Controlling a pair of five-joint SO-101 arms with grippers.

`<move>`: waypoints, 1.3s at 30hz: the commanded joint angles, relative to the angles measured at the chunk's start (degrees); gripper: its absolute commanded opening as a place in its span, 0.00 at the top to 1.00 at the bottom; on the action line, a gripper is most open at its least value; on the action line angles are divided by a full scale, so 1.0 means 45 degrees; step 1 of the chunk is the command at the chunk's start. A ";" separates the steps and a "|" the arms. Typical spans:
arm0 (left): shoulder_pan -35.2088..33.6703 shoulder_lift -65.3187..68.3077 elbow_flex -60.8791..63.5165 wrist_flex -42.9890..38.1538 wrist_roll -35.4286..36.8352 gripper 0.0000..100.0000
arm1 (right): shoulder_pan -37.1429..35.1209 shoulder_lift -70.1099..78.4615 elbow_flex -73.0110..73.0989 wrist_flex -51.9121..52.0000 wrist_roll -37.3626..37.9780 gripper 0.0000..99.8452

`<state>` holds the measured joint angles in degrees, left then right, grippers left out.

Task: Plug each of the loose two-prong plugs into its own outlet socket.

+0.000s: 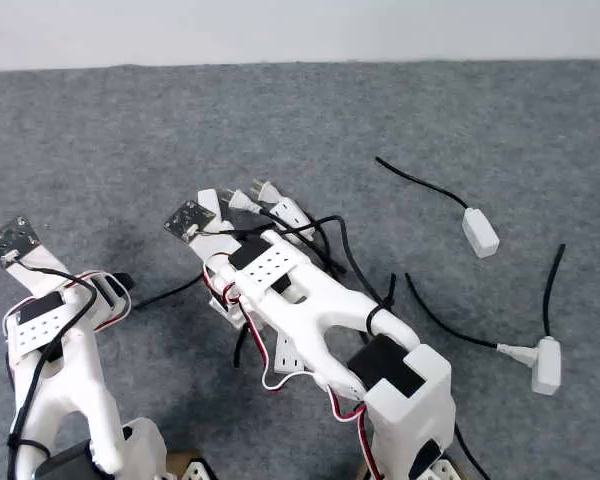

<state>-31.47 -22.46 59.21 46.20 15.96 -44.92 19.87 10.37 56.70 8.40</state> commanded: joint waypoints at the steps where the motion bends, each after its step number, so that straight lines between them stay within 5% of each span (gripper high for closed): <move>1: -0.0039 -0.0020 -0.0596 -0.0313 -0.0117 0.69 | 0.0205 -0.0010 -0.0664 -0.0166 0.0821 0.87; 12: -0.0039 -0.0020 -0.0576 -0.0313 -0.0156 0.69 | 0.0225 0.0772 -0.1524 0.1260 0.2247 0.92; 25: 0.0020 -0.0020 -0.0557 -0.0274 -0.0488 0.69 | 0.0264 0.3565 -0.5509 0.4620 0.1817 0.99; 39: 0.0586 0.0078 -0.0537 -0.0313 -0.0449 0.69 | 0.0772 -0.3624 -0.2833 0.6105 0.1700 0.99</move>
<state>-30.24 -22.20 59.21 46.20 14.29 -43.25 16.18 -3.78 83.25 16.66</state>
